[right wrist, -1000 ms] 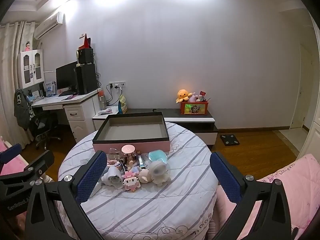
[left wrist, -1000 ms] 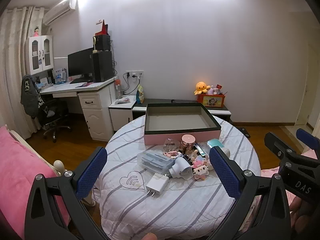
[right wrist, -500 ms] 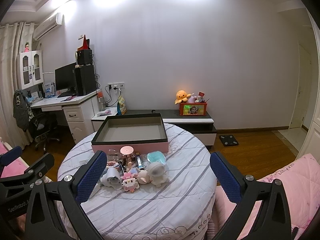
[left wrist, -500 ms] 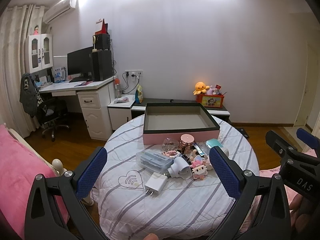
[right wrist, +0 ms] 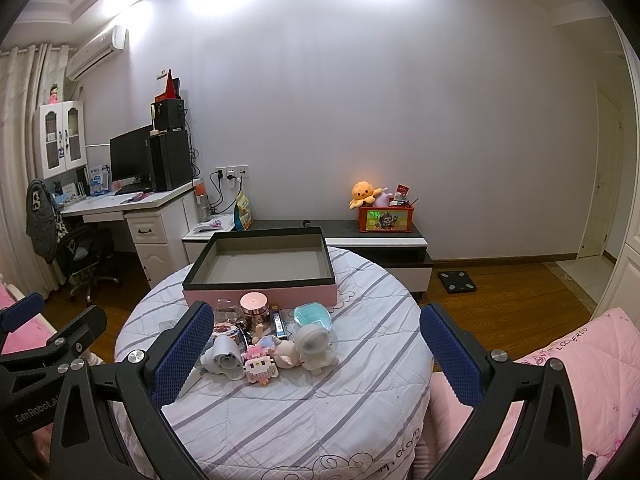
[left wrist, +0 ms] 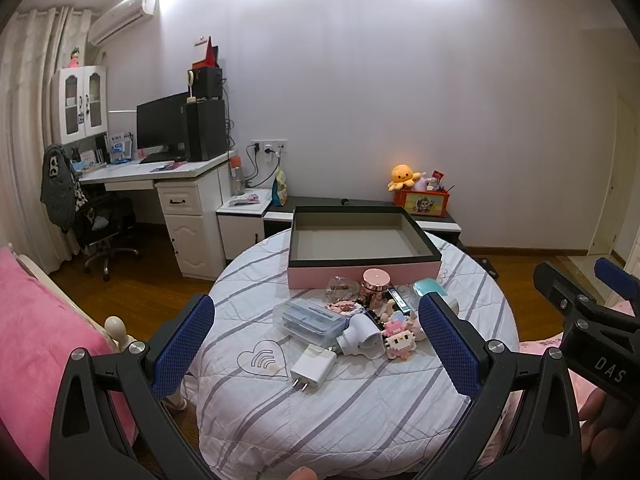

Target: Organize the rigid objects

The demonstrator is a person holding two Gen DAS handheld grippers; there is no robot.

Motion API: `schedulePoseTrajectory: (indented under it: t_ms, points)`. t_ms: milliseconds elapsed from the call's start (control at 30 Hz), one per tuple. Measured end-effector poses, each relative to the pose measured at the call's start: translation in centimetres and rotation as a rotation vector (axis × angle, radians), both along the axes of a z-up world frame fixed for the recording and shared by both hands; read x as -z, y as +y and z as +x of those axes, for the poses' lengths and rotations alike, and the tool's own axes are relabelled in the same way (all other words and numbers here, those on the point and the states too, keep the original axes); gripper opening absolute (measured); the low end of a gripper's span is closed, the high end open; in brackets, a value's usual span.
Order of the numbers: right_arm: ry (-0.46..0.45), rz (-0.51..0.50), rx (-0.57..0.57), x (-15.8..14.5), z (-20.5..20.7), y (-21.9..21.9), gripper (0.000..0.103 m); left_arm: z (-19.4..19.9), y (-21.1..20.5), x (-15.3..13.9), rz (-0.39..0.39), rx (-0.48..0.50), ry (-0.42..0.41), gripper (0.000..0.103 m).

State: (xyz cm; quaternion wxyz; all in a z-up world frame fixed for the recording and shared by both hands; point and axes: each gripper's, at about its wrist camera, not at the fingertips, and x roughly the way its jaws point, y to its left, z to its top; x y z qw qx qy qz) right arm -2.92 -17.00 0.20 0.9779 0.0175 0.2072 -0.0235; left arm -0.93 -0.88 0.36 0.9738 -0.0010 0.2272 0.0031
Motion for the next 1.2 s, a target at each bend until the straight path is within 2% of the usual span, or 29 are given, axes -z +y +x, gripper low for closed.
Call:
schedulePoseTrajectory:
  t_ms: [967,1200]
  points:
    - [-0.004,0.001,0.008,0.2,0.0,-0.4,0.103,-0.1,0.2,0.0,-0.007,0.005,0.005,0.103]
    - [0.018,-0.009,-0.003,1.1,1.4,-0.1,0.103,1.8,0.3,0.9,-0.018,0.015,0.037,0.103]
